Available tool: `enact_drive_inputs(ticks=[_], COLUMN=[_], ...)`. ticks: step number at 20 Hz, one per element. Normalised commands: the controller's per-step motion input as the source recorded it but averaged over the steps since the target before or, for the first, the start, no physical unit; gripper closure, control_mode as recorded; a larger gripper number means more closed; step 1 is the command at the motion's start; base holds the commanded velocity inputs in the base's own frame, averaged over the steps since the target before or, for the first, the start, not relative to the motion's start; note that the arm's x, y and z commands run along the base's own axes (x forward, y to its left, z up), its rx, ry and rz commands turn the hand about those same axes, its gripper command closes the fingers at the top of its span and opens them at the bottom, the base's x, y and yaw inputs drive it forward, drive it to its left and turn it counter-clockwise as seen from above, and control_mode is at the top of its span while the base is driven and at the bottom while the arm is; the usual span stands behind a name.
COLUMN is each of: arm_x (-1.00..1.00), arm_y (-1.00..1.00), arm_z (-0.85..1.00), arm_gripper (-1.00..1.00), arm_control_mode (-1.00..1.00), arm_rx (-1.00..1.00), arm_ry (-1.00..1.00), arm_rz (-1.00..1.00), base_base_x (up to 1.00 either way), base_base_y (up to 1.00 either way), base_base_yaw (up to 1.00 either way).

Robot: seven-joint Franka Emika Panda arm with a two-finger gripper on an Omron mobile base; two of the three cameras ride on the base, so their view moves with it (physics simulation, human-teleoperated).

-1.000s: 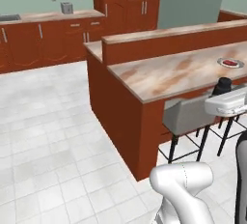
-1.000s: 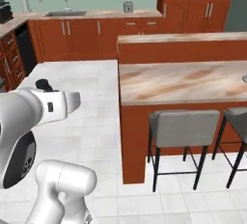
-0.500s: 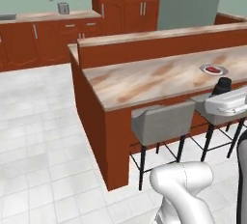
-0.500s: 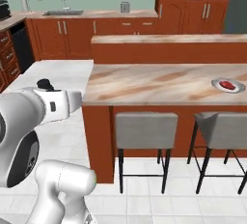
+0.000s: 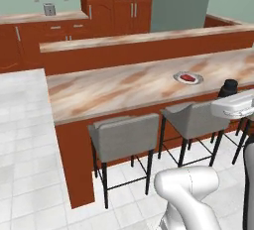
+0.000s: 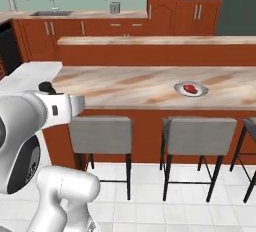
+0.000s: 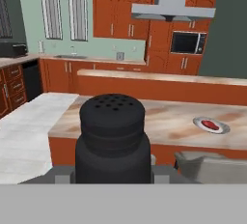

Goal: Retrieve the shaker from the cabinet and place it next the steak on a plate on the dining table.

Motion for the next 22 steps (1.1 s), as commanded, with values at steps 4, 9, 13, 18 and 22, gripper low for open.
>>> enact_drive_inputs(ticks=[4,9,13,18,22], arm_x=[0.00,0.00,0.00,0.00,0.00], arm_y=[0.00,0.00,0.00,0.00,0.00], arm_z=[0.00,0.00,0.00,0.00,0.00], arm_gripper=[1.00,1.00,1.00,1.00,1.00], arm_control_mode=[1.00,1.00,1.00,1.00,1.00], arm_rx=[0.00,0.00,0.00,0.00,0.00], arm_ry=[0.00,0.00,0.00,0.00,0.00], arm_rz=[0.00,0.00,0.00,0.00,0.00], base_base_x=[0.13,0.40,0.10,0.22,0.74], base_base_y=[-1.00,-1.00,-1.00,-0.70,-0.07], base_base_yaw=[0.22,0.36,0.27,0.01,-0.05])
